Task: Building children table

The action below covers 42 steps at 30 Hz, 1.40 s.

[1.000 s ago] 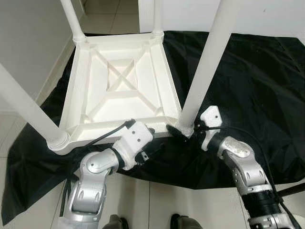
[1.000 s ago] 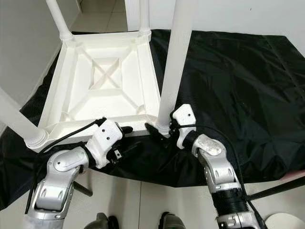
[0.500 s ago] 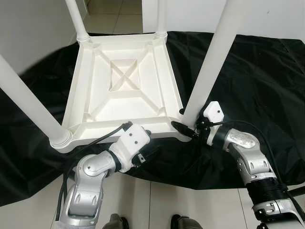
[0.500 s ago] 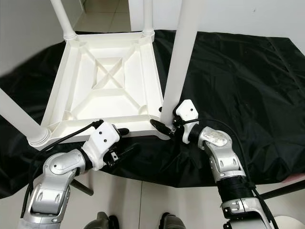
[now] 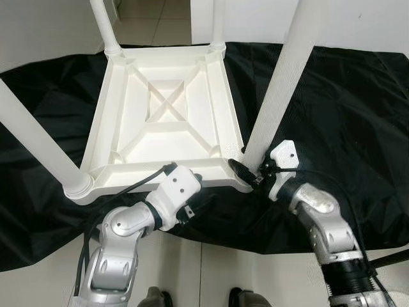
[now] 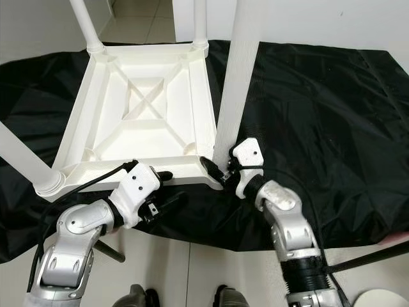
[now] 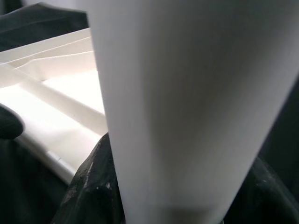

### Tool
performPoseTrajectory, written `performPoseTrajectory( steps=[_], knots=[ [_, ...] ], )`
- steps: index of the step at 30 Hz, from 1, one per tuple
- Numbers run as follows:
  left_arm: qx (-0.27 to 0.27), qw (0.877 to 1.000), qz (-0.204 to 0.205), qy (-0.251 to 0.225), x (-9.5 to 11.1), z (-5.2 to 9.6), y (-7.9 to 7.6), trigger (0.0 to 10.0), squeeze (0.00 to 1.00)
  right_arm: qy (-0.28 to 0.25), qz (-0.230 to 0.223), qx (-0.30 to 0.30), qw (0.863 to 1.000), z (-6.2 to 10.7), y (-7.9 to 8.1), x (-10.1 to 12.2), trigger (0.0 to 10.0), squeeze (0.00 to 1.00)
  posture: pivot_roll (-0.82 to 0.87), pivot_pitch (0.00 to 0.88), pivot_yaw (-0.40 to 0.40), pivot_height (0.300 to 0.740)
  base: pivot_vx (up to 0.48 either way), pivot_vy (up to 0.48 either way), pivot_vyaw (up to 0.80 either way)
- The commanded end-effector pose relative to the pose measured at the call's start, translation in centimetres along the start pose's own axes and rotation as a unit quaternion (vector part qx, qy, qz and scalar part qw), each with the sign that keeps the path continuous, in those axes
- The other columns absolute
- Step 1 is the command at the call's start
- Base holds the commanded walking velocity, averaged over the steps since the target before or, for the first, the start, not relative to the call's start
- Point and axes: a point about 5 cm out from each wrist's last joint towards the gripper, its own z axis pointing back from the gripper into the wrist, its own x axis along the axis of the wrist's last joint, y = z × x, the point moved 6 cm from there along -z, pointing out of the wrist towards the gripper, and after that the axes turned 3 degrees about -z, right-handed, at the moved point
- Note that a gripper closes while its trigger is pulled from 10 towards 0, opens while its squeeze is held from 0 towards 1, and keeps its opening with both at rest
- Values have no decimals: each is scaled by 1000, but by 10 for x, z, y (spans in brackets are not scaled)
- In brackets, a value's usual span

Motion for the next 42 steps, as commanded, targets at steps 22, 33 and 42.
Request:
performPoseTrajectory(
  steps=[22, 33, 42],
  knots=[
    [77, 997, -1, 9, -3, 0, 18, 10000, 0, -8, -35, -211, 977, 14, 8, -5, 10000, 1000, -70, 157, 43, 740, 0, 0, 0],
    [86, 996, -3, 5, -2, 0, 21, 10000, 0, -20, -18, -80, 996, 19, 5, -1, 10000, 0, -67, 141, 32, 740, 0, 0, 0],
    [84, 996, -15, -7, 2, -3, 21, 10000, 0, 10, 37, 48, 998, 17, -6, -5, 10000, 0, -78, 128, 31, 740, 0, 0, 0]
  ],
)
